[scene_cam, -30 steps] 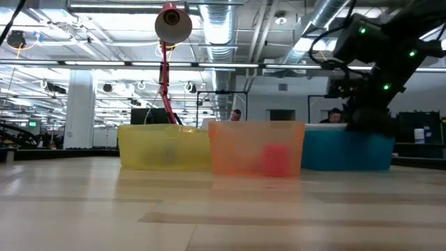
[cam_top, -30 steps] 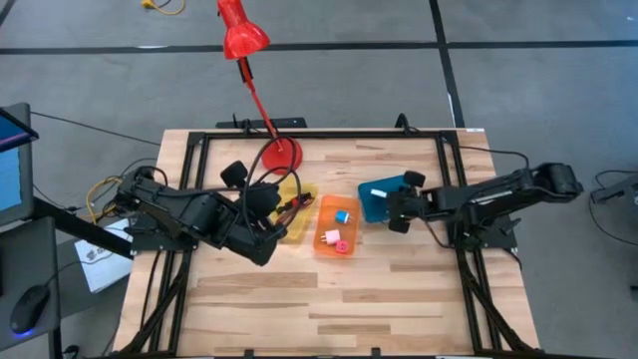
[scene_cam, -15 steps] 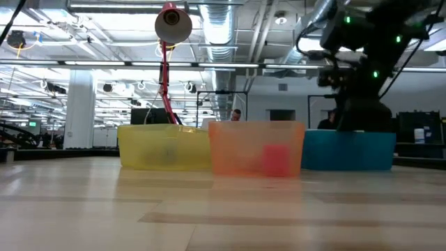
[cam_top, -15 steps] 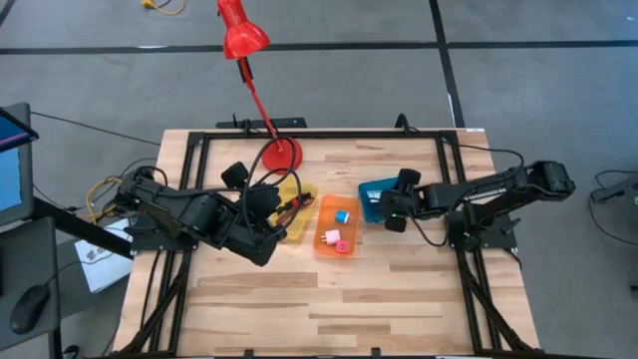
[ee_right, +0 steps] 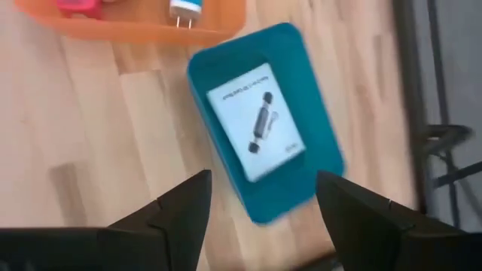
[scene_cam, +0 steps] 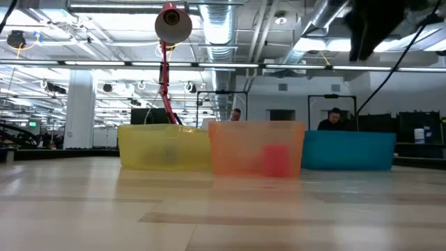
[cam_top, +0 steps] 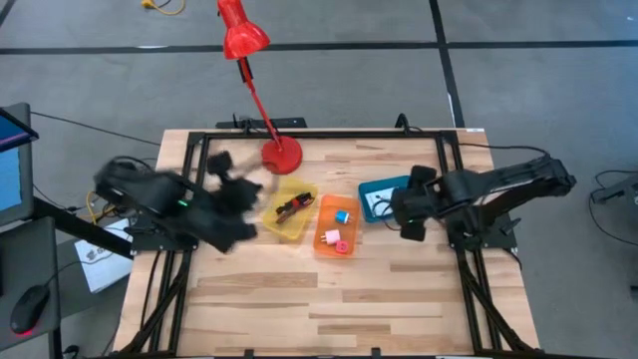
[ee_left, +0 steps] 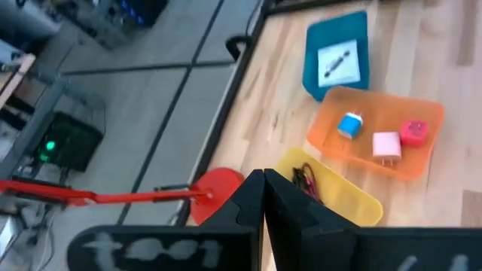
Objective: Pick and place items into bin
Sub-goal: Return to Home Position
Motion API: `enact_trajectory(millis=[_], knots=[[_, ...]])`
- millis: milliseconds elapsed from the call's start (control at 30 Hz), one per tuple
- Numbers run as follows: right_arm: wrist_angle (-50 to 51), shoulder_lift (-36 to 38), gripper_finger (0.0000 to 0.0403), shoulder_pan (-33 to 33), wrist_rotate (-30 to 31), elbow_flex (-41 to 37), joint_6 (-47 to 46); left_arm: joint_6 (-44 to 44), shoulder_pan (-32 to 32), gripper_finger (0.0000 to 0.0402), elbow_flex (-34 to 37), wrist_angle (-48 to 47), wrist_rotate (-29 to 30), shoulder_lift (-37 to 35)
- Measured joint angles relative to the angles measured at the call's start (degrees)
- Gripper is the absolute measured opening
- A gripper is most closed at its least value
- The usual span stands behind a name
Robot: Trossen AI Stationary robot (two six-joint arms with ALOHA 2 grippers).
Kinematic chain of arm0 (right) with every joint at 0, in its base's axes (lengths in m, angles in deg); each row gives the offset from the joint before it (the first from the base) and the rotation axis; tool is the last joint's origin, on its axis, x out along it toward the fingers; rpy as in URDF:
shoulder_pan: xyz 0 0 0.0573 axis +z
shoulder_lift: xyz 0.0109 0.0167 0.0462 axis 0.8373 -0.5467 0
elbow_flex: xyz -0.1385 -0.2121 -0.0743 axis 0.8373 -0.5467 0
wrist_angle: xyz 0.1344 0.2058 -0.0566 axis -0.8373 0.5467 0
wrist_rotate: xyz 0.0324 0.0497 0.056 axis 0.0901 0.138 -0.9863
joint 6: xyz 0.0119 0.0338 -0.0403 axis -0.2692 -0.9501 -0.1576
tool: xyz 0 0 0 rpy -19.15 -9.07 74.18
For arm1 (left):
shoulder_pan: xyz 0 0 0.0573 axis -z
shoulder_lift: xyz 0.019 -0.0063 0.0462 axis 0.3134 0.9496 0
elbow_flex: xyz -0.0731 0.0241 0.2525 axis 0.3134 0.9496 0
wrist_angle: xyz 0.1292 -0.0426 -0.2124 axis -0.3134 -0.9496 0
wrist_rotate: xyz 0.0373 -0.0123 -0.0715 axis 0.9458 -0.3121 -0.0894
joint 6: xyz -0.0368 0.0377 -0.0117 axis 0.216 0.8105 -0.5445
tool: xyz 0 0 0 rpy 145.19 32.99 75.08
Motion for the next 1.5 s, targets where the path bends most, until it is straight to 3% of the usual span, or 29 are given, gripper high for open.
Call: enact_trajectory(millis=[100, 233, 300, 367, 467, 567, 633, 733, 800, 900, 967, 1033, 1200, 1333, 1400, 1500], knots=[[7.37, 0.14, 0.0234, 1.37, -0.58, 6.79, -3.62, 6.45, 0.58, 0.0, -0.03, -0.03, -1.82, -6.08], [10.12, 2.35, 0.0234, 3.44, 4.0, 11.62, -5.51, 12.93, 0.78, 0.0, -0.04, -0.06, -11.33, -14.79], [8.64, 5.17, 0.0234, 4.48, 7.81, 12.01, -5.44, 8.33, 0.78, 0.0, 0.52, -0.12, -15.59, -19.18], [5.36, 8.48, 0.0234, 5.29, 8.13, 11.49, -4.66, 3.49, 0.78, 0.0, 1.95, 0.13, -18.21, -23.84], [-3.85, 15.2, 0.0234, 7.81, 7.44, 6.9, 2.76, 2.92, 0.99, 0.0, 7.52, 0.12, -19.3, -31.63], [-18.03, 24.67, 0.0234, 9.34, 2.1, -2.31, 10.6, 0.44, 0.97, 0.0, 19.1, 4.12, -17.71, -41.44], [-30.82, 30.98, 0.0234, 9.59, -4.37, -10.8, 15.14, 1.62, 0.96, 0.0, 31.58, 16.59, -18.27, -47.95], [-51.61, 37.92, 0.0234, 9.52, -15.85, -24.94, 19.35, 10.07, 0.98, 0.0, 52.21, 43.54, -30.39, -54.62], [-60.49, 40.6, 0.0234, 9.55, -20.09, -33.14, 19.88, 13.86, 1.02, 0.0, 63.18, 58.19, -36.39, -57.42], [-66.09, 45.11, 0.0234, 9.43, -18.65, -42.0, 17.71, 15.09, 0.89, 0.0, 71.8, 63.64, -31.96, -62.1], [-69.43, 49.05, 0.0234, 9.39, -17.52, -45.47, 17.23, 12.66, 0.88, 0.0, 74.25, 61.58, -24.04, -66.31], [-69.57, 54.1, 0.0234, 8.99, -17.68, -47.02, 16.77, 11.57, 0.83, 0.0, 74.67, 58.96, -20.9, -71.12], [-65.3, 66.16, 0.0234, 8.66, -17.72, -48.63, 15.17, 17.14, 0.85, 0.0, 75.33, 61.65, -31.09, -82.73], [-65.37, 72.89, 0.0234, 8.65, -17.67, -53.25, 15.12, 19.21, 0.89, 0.0, 78.19, 61.24, -30.92, -87.16], [-66.7, 72.84, 0.0234, 8.69, -17.56, -55.84, 14.55, 18.66, 0.87, 0.0, 78.76, 59.34, -31.04, -86.81], [-67.92, 72.82, 0.0234, 8.66, -17.45, -57.89, 12.36, 19.24, 0.89, 0.0, 80.54, 63.66, -30.95, -87.05]])
